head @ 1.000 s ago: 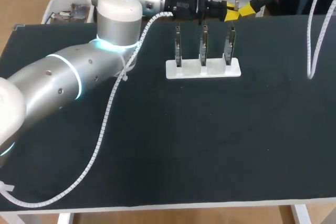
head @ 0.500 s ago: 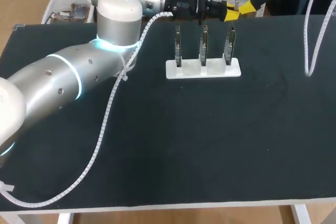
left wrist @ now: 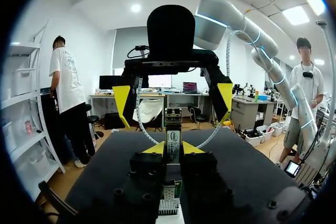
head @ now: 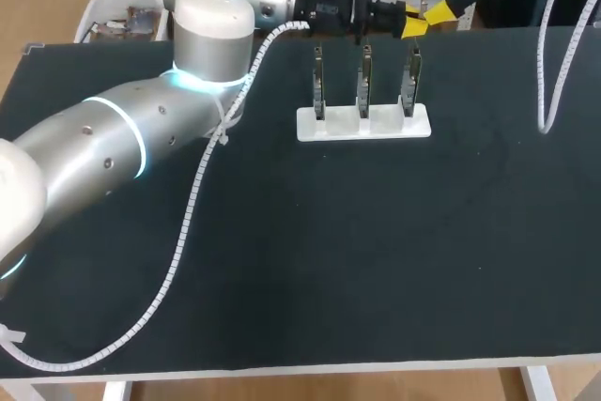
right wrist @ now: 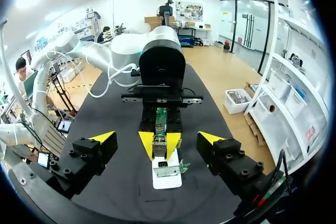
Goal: Pick up the optical module with the left hand, and insert it into the network port with the right hand.
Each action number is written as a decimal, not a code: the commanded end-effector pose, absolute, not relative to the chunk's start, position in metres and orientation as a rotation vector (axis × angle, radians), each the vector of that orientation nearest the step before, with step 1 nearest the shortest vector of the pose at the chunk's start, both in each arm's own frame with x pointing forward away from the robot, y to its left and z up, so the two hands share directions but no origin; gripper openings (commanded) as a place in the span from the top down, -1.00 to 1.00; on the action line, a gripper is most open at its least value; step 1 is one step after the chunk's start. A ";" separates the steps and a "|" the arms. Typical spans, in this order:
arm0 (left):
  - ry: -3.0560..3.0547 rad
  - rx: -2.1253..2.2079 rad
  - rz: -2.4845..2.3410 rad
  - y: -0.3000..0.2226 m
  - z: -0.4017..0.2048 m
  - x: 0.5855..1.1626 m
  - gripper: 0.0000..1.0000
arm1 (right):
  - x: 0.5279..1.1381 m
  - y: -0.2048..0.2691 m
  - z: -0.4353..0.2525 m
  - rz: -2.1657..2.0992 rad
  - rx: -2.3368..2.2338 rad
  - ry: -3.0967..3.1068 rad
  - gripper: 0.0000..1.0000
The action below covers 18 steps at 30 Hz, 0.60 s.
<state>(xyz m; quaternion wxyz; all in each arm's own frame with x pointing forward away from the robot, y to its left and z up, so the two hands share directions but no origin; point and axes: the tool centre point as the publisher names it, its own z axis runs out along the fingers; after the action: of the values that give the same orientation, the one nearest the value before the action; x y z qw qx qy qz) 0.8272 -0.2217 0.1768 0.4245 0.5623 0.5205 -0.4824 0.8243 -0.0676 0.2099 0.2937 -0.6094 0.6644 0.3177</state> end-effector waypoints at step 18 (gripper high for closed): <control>1.281 1.445 -1.248 -0.225 0.176 0.837 1.00 | 0.828 -0.065 0.210 0.857 -1.632 1.765 -1.00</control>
<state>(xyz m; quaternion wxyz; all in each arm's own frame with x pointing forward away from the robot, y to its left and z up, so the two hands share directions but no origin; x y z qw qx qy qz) 0.8272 -0.2217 0.1768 0.4245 0.5623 0.5205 -0.4824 0.8258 -0.0658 0.2098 0.2915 -0.6109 0.6635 0.3188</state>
